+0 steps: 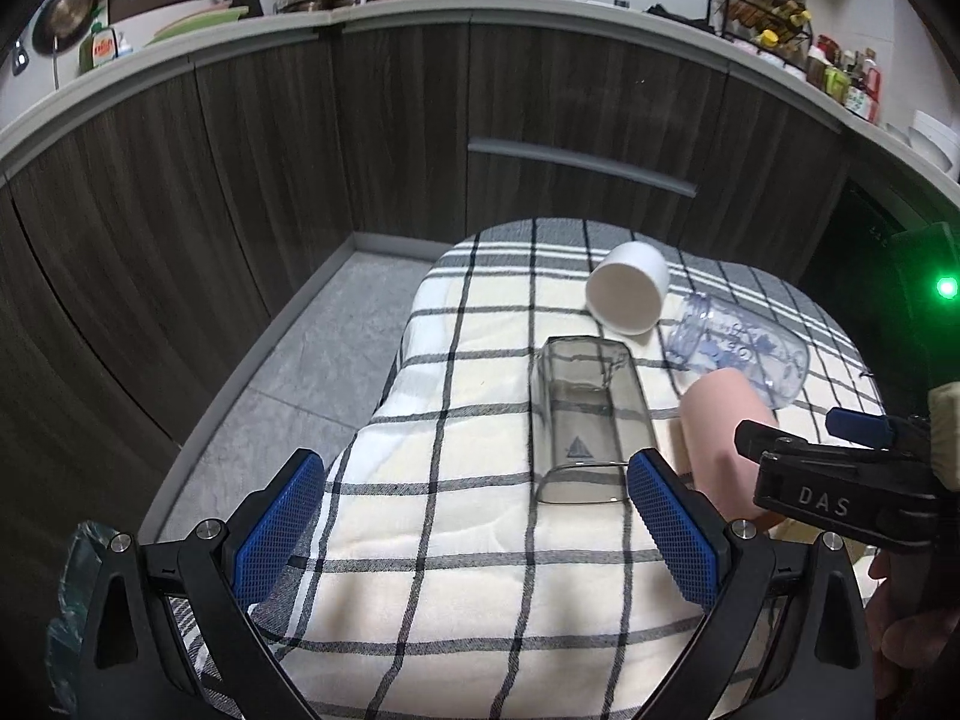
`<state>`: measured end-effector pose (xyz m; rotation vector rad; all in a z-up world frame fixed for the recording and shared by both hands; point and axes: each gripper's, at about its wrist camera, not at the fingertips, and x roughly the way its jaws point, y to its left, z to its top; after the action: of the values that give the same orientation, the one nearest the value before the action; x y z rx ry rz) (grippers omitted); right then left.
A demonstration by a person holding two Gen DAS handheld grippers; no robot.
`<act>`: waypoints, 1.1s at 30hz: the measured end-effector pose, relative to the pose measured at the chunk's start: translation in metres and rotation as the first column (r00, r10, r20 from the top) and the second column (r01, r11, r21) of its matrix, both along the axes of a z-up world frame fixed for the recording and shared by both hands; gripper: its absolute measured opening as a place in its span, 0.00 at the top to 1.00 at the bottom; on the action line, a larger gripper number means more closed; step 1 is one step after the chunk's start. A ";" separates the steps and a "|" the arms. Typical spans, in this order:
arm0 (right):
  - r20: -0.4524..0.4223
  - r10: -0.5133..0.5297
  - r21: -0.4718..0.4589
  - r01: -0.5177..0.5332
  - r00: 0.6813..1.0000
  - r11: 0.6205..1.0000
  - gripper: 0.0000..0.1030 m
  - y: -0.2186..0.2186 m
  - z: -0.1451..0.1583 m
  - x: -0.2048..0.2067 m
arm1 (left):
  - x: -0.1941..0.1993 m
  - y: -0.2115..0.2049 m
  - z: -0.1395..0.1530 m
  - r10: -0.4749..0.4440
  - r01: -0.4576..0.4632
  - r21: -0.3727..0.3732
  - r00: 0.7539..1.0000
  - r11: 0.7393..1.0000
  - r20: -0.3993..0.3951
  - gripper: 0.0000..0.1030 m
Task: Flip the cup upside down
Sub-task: 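Move the right gripper to the pink cup and close on it, then lift the pink cup with the right gripper and rotate it upright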
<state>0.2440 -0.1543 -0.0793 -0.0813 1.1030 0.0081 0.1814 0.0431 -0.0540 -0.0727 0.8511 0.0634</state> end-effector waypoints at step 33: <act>-0.169 -0.007 0.115 0.026 0.986 0.993 0.33 0.011 -0.018 0.014 | -0.005 0.024 0.001 0.036 -0.039 -0.051 0.998 0.998 -0.050 0.00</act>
<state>0.2584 -0.1434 -0.0977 0.0346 1.2703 0.0660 0.1763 0.0674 -0.0531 -0.1360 0.9010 0.0787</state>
